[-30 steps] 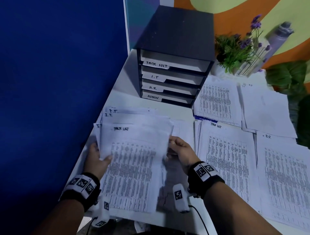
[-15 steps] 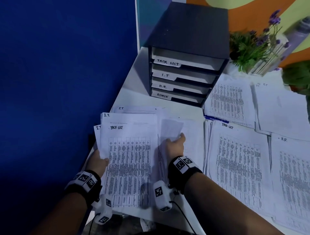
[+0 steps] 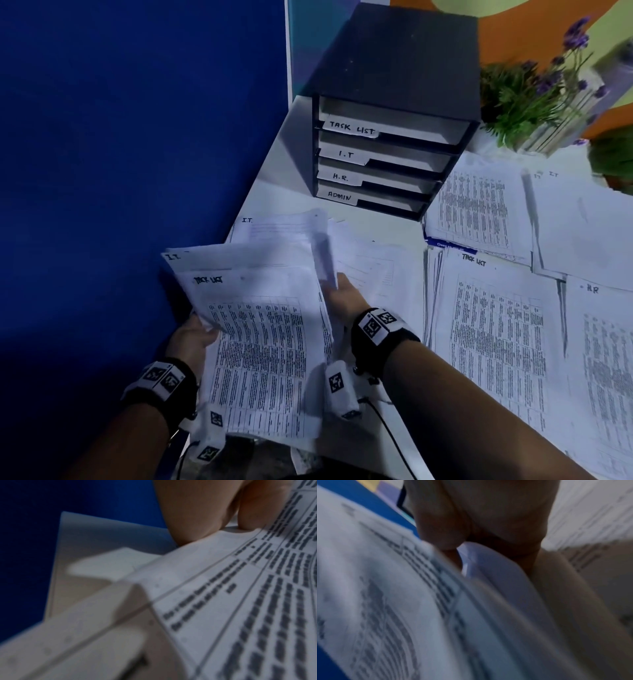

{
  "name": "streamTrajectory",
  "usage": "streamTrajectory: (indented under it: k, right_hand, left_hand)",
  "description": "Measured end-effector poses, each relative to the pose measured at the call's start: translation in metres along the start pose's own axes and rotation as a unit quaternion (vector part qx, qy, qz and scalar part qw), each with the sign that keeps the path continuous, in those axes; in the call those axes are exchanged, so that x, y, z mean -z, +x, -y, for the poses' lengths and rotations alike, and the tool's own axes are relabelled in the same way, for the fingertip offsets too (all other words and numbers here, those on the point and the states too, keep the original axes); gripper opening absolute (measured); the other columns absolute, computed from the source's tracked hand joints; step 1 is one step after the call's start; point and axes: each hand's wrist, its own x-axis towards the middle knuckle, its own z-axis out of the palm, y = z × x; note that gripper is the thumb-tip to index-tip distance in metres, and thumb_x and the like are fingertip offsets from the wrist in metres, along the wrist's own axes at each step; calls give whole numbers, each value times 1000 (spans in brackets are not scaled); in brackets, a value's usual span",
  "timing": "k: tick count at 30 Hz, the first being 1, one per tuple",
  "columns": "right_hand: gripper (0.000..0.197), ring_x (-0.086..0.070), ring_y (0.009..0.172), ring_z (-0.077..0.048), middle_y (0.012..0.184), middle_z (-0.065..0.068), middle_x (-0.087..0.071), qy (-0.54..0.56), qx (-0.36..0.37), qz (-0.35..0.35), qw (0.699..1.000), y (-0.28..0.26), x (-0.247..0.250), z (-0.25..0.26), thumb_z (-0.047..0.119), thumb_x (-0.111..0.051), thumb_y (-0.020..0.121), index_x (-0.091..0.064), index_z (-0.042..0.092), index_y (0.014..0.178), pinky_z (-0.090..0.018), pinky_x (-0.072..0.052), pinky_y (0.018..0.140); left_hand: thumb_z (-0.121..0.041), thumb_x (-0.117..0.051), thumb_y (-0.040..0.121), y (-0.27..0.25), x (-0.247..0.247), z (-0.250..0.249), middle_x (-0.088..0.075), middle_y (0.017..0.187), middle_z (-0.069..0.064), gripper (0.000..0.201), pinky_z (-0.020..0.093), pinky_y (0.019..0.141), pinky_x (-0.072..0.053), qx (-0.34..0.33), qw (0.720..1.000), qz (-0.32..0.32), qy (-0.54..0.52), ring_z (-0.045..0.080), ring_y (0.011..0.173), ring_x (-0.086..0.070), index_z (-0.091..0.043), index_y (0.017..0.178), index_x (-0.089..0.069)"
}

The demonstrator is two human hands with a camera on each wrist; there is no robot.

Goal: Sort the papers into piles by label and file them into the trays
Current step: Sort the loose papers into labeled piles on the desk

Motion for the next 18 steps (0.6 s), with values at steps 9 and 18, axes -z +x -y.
streamTrajectory:
  k: [9,18]
  right_hand:
    - [13,-64,78,-26,80,-5,-67,20,83,-213,973,-16,57,4,9,-58,79,-64,17,88,-31,-51,68]
    - [26,-58,90,-21,97,-5,-62,127,320,-406,847,-73,160,36,3,-60,83,-62,29,85,-33,-49,79]
  left_hand:
    - [14,-48,89,8,-4,0,-67,114,13,42,50,101,-43,-4,997,33,-63,33,107,-61,-14,116,-63]
    - [4,-54,91,-20,-42,-34,-67,99,10,18,34,83,-46,-69,995,34,59,27,94,-62,-7,104,-60]
